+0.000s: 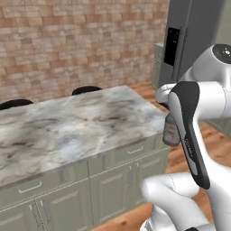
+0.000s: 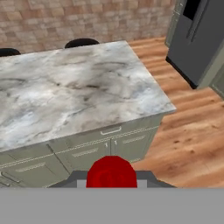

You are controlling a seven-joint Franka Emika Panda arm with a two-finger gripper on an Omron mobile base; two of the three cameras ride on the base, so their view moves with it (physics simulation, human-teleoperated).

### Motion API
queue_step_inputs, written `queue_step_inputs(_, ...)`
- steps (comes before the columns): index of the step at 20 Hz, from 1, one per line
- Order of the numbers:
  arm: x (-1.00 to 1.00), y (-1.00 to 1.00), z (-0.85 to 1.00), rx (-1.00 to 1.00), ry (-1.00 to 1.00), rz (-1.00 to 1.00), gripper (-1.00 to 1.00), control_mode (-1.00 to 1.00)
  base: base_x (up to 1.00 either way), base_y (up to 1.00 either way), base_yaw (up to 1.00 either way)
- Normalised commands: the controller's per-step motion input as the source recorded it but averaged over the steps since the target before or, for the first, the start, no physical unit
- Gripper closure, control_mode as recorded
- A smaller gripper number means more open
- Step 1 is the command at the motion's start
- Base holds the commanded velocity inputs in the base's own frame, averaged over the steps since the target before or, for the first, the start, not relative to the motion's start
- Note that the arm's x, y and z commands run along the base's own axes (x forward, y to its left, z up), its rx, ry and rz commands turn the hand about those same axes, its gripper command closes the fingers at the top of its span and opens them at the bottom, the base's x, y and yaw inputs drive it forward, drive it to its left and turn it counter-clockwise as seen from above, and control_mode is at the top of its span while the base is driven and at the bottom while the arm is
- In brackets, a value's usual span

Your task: Move the drinks to the dining counter.

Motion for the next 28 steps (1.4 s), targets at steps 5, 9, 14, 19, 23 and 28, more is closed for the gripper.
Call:
queue_step_inputs(5,0.00,0.00,0.00,0.00,0.00,0.00,1.00,1.00,0.00,0.06,0.36)
queue_step_inputs(9,0.00,0.00,0.00,0.00,0.00,0.00,1.00,1.00,0.01,0.07,0.33)
queue_step_inputs(14,0.00,0.00,0.00,0.00,0.00,0.00,1.00,1.00,0.16,0.03,0.26)
queue_step_inputs(19,0.00,0.00,0.00,0.00,0.00,0.00,1.00,1.00,0.44,0.00,0.13)
queue_step_inputs(23,0.00,0.00,0.00,0.00,0.00,0.00,1.00,1.00,0.53,0.00,0.06)
queue_step_inputs(28,0.00,0.00,0.00,0.00,0.00,0.00,1.00,1.00,0.44,0.00,0.05)
